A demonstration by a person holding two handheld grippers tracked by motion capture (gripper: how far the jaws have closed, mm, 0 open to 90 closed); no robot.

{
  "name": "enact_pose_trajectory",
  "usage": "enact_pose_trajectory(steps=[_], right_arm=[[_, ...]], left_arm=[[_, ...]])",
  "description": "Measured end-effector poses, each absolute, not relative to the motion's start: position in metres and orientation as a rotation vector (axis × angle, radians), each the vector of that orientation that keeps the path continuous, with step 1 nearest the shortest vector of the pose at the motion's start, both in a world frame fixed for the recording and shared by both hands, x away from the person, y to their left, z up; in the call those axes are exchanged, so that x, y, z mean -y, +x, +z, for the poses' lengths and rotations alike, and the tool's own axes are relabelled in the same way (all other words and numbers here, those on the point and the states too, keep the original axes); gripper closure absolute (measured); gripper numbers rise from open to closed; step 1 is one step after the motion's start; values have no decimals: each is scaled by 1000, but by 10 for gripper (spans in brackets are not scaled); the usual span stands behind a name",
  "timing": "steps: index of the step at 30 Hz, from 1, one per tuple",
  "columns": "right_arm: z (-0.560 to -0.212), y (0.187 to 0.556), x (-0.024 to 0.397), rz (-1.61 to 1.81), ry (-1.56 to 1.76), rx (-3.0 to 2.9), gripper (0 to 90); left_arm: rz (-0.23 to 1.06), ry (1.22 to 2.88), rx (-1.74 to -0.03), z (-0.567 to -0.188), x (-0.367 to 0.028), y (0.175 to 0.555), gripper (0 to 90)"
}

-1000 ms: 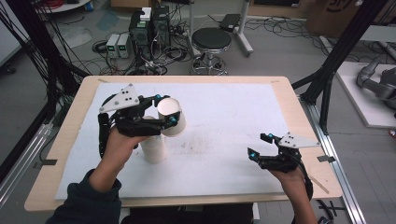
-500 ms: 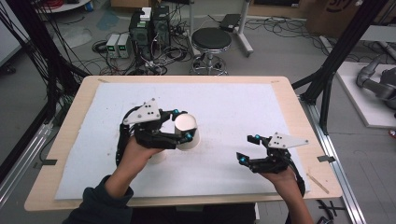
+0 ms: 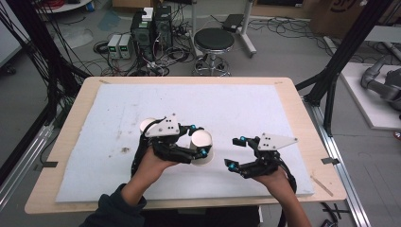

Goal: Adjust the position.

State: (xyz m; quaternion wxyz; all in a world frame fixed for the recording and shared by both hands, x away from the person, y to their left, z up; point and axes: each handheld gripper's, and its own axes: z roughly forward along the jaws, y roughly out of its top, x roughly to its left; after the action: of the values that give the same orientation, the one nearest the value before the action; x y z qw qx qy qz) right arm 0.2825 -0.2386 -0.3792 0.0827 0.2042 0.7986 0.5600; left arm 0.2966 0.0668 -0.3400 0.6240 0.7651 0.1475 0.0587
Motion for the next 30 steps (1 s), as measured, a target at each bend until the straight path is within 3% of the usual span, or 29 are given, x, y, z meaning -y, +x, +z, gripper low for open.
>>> enact_pose_trajectory(steps=[27,30], right_arm=[[-386,286,191,1778,387,-2540,213],[-387,286,192,1794,373,-2542,267]], left_arm=[[12,1736,-230,-354,-52,292,361],[1,1728,-225,-354,-52,292,361]])
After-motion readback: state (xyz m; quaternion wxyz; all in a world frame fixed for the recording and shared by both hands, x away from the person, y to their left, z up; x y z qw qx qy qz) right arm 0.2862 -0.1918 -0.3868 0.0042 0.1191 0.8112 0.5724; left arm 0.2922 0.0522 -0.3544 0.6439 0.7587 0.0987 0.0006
